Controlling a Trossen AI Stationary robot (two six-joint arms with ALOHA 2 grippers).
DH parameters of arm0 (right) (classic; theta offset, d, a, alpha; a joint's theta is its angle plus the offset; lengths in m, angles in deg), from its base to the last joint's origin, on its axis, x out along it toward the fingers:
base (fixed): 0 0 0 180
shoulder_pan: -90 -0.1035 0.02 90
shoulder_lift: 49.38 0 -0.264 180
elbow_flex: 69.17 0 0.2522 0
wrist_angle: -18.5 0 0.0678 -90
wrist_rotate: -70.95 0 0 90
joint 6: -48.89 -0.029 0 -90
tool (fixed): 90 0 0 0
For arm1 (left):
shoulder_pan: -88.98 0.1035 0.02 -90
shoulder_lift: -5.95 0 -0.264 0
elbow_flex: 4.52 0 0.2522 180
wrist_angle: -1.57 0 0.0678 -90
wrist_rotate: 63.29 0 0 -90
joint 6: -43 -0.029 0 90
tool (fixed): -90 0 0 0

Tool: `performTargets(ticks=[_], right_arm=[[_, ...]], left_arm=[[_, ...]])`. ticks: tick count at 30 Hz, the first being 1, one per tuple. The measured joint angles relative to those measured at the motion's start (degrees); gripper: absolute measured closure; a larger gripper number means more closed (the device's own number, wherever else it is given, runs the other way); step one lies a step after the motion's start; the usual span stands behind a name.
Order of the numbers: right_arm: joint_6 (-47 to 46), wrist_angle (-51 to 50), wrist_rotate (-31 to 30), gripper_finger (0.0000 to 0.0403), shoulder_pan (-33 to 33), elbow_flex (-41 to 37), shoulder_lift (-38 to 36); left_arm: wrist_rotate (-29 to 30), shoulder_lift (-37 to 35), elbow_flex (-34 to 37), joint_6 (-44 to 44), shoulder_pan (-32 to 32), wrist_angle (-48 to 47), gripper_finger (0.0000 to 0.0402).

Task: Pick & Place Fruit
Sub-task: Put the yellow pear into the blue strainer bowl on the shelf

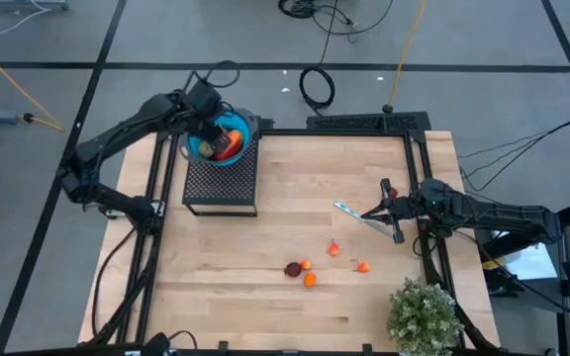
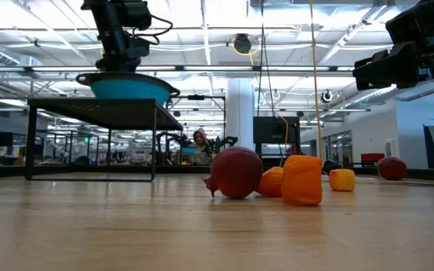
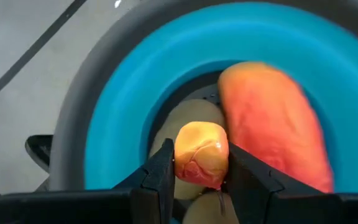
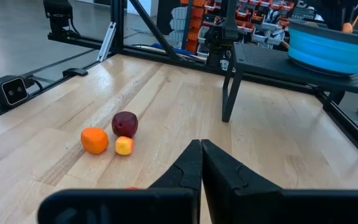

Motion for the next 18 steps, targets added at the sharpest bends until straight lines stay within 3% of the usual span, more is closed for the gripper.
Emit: performTargets(ticks=[18], right_arm=[[0.0,0.0,0.0,0.0403,0.0,0.0,0.0]], left_arm=[[-2.8,-0.1,0.0,2.0,4.6,0.0,0.0281]])
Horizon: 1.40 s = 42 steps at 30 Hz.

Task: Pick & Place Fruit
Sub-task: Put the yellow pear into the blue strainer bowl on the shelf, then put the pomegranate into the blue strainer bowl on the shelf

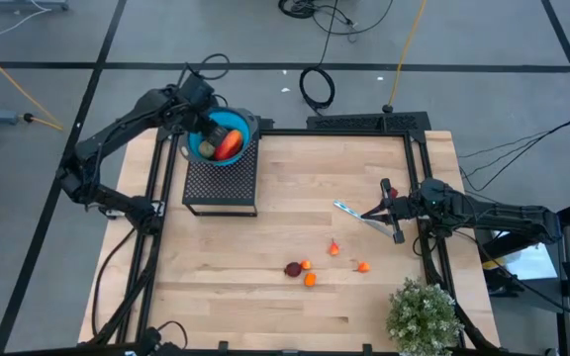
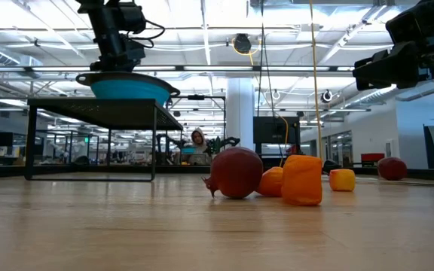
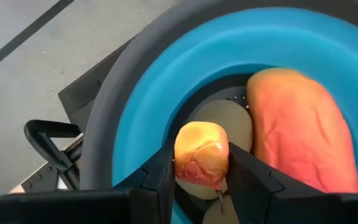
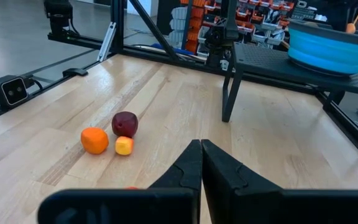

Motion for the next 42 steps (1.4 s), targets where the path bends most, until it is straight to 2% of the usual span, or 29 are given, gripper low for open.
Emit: performTargets(ticks=[3,14,19,26,33,42], right_arm=[[0.0,0.0,0.0,0.0403,0.0,0.0,0.0],[0.0,0.0,0.0,0.0403,0.0,0.0,0.0],[0.0,0.0,0.0,0.0403,0.0,0.0,0.0],[0.0,0.0,0.0,0.0403,0.0,0.0,0.0],[0.0,0.0,0.0,0.0403,0.0,0.0,0.0],[0.0,0.0,0.0,0.0403,0.0,0.0,0.0]], left_arm=[[0.0,0.0,0.0,0.0,0.0,0.0,0.0272],[0.4,0.0,0.0,-0.7,0.0,0.0,0.0199],[-1.7,-1.0,0.0,-0.4,-0.1,0.0,0.0193],[-2.6,-7.0,0.0,2.7,-3.2,0.5,0.0192],[-4.4,-12.4,0.0,5.6,-15.6,3.7,0.0192],[-0.4,-10.5,-0.1,8.1,-36.0,8.9,0.0192]])
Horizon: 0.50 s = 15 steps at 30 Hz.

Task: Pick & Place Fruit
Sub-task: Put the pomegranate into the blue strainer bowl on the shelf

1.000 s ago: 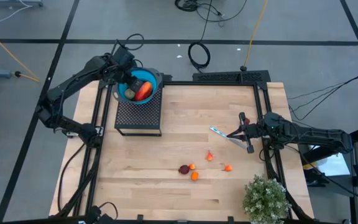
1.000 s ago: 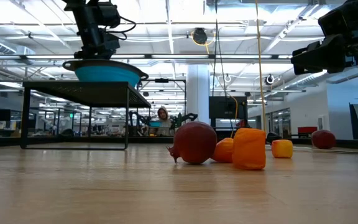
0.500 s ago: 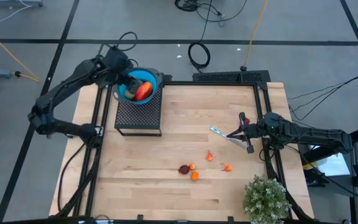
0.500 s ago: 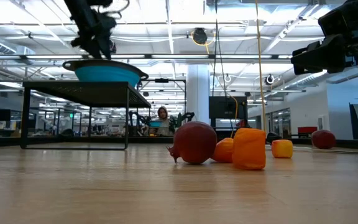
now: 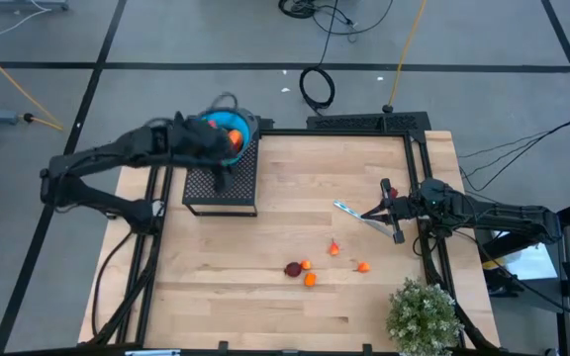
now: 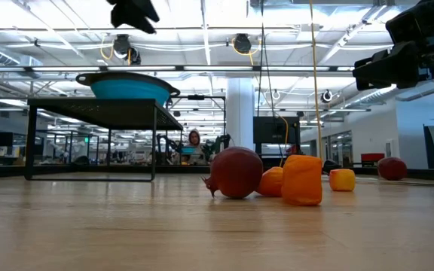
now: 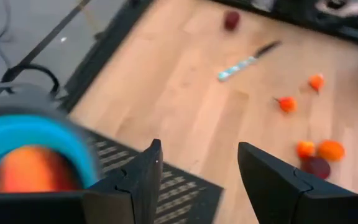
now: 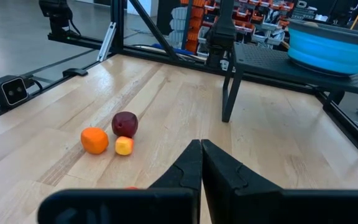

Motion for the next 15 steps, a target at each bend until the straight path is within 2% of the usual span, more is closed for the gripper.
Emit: performTargets(ticks=[6,15], right_arm=[[0.0,0.0,0.0,0.0403,0.0,0.0,0.0],[0.0,0.0,0.0,0.0403,0.0,0.0,0.0]], left_arm=[[6.4,4.2,0.1,1.2,-10.7,2.2,0.0192],[8.7,12.5,0.1,2.4,-21.5,6.1,0.0192]])
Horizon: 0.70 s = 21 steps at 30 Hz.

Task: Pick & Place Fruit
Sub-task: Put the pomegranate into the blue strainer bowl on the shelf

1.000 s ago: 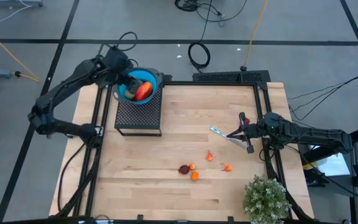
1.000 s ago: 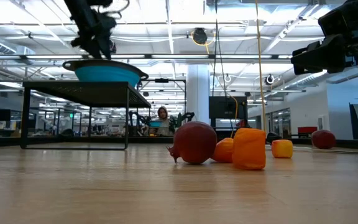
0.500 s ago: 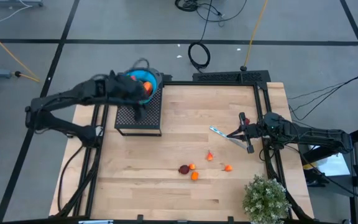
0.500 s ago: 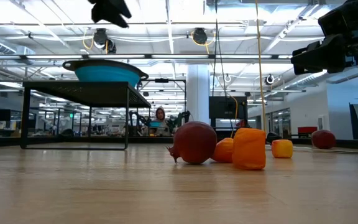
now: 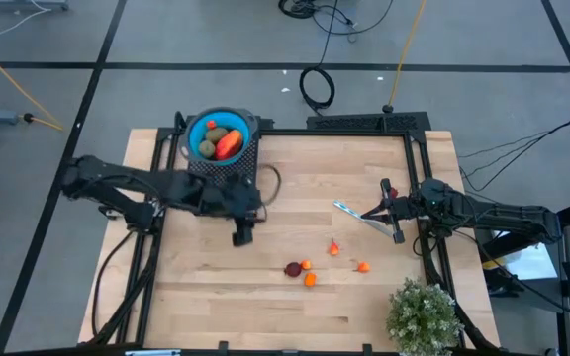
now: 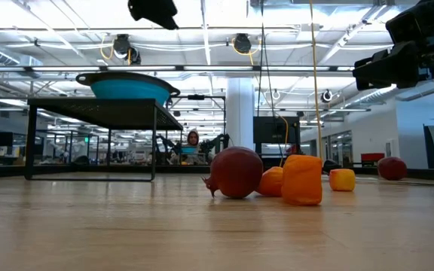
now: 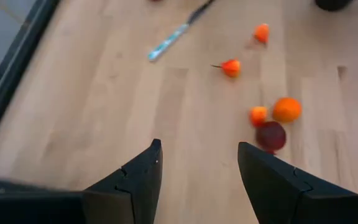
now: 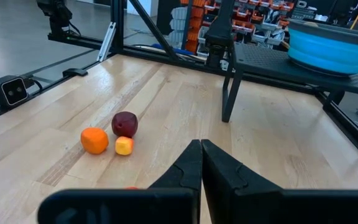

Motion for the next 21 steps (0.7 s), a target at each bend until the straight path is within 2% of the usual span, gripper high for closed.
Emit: performTargets(ticks=[9,21], right_arm=[[0.0,0.0,0.0,0.0403,0.0,0.0,0.0],[0.0,0.0,0.0,0.0403,0.0,0.0,0.0]], left_arm=[[0.2,9.6,0.0,0.3,-6.6,6.2,0.0192],[-0.4,19.4,0.0,2.2,-9.1,16.3,0.0192]])
